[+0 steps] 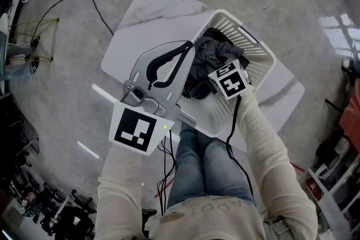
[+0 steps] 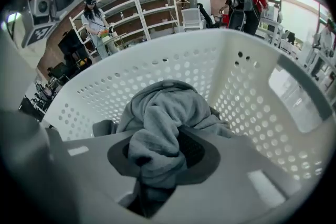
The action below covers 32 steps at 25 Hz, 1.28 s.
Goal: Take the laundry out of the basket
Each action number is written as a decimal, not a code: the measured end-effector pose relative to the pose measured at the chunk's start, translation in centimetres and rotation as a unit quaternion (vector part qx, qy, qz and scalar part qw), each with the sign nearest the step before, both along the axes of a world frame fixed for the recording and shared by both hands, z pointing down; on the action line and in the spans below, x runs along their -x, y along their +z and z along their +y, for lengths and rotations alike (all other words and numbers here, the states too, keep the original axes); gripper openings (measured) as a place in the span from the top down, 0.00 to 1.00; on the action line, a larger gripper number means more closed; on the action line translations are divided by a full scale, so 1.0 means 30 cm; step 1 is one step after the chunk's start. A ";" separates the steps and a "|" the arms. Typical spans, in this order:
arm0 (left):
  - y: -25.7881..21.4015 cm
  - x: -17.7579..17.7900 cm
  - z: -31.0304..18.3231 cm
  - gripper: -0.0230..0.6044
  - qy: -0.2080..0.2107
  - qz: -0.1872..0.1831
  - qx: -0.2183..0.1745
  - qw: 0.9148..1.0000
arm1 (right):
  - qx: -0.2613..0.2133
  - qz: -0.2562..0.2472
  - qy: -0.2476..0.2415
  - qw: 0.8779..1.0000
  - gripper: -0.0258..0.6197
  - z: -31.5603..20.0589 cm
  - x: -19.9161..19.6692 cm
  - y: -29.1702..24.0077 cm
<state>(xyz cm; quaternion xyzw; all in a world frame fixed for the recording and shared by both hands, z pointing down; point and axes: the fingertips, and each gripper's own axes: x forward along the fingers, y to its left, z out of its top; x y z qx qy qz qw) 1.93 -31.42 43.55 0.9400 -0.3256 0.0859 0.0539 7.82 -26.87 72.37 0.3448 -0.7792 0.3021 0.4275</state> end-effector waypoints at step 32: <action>-0.844 0.064 0.473 0.96 -0.014 0.053 -0.116 0.992 | -0.392 -0.176 0.141 0.892 0.75 0.391 -0.084 -1.595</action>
